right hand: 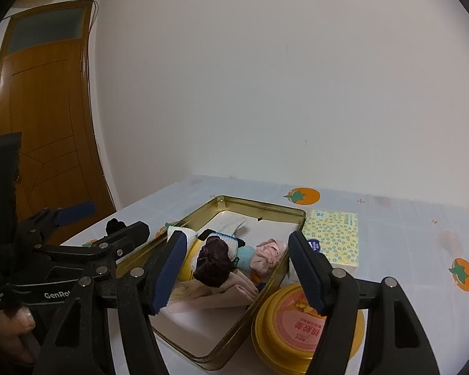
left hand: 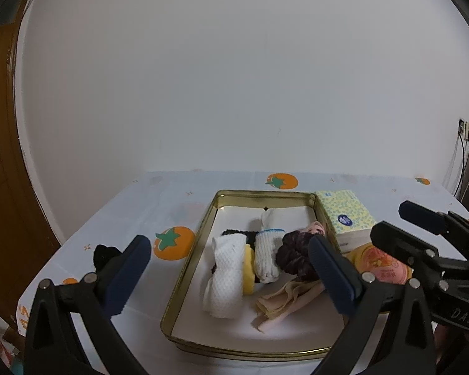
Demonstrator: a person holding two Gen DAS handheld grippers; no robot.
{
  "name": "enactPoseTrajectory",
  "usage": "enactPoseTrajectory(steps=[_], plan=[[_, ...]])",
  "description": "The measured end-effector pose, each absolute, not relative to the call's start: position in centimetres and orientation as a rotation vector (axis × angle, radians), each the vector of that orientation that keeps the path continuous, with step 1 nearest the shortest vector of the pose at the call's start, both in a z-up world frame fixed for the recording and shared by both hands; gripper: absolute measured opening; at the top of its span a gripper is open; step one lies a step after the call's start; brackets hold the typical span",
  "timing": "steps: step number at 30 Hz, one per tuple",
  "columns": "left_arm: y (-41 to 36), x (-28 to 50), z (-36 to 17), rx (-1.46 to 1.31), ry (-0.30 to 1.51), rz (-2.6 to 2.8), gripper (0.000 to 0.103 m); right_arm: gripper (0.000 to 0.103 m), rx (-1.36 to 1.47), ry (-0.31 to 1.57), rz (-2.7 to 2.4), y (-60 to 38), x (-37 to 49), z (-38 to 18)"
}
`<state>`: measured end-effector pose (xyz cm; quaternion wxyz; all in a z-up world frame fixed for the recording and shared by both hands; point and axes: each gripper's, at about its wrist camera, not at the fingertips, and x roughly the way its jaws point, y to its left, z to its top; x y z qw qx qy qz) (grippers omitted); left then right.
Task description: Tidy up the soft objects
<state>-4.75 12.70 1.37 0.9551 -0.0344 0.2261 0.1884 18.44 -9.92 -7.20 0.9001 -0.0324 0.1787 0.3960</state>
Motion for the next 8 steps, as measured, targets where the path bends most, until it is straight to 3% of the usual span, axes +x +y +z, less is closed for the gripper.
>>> enactPoseTrajectory(steps=[8], plan=[[12.01, -4.75, 1.19, -0.044, 0.45, 0.371, 0.102, 0.069, -0.067, 0.363, 0.815, -10.18, 18.42, -6.99]])
